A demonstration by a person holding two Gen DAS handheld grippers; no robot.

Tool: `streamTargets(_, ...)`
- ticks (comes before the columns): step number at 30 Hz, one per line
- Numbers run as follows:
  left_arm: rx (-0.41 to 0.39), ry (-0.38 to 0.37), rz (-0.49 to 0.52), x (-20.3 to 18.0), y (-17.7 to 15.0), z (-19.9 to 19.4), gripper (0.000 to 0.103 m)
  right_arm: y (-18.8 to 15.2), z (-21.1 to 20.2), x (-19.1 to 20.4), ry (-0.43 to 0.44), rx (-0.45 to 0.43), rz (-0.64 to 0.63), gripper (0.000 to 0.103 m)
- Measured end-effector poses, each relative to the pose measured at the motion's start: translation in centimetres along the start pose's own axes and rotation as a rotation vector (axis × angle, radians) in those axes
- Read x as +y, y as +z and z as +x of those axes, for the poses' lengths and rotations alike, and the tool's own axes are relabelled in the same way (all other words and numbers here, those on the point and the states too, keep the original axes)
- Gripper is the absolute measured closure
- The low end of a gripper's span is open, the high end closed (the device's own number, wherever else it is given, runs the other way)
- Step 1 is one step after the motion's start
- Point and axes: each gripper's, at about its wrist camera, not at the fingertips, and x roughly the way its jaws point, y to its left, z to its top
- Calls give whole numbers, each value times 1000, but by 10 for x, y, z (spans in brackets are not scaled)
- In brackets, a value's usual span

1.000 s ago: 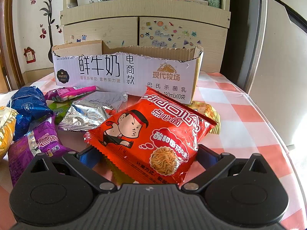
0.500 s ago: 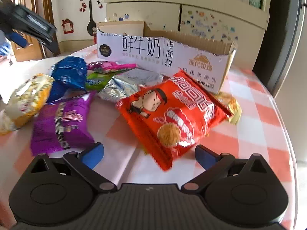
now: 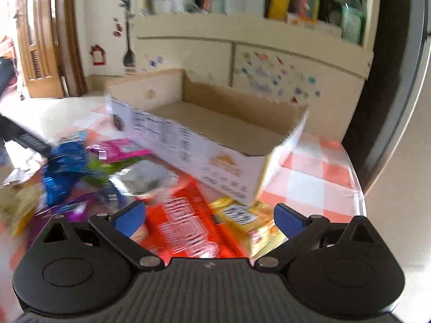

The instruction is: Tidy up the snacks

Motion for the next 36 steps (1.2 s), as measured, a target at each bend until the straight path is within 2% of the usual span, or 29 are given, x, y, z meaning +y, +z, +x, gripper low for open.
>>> streamTargets(6,-5,-43,73,-25,-11,-11,6,3,32,-30,43,11,104,0)
streamTargets(10,12,-98,105,-40,-17,-17,6,4,45,-43,127,71,196,0)
streamTargets(14,8,-133,134,-49,-18,-22,6,1,51,-36,304,172,190,0)
streamTargets(18,-15,-143,137,-52,-19,-32,6,1,41,-11,380,222,47,0)
streamTargets(19,-24,-144,139,-52,-17,-34,6,2,37,-5,380,218,21,0)
streamTargets(21,-44,-138,142,-55,-14,-39,6,8,30,5,325,185,-31,0)
streamTargets(23,-62,-143,134,-57,-11,-46,6,16,24,8,291,163,-31,0)
streamTargets(27,-109,-154,124,-58,-2,-58,6,38,21,-2,279,97,53,0)
streamTargets(30,-126,-147,108,-58,3,-63,6,47,37,-9,281,94,117,0)
streamTargets(32,-127,-155,97,-57,6,-64,6,50,46,-13,243,89,156,0)
streamTargets(36,-139,-132,98,-54,8,-63,6,55,57,-29,106,72,254,0)
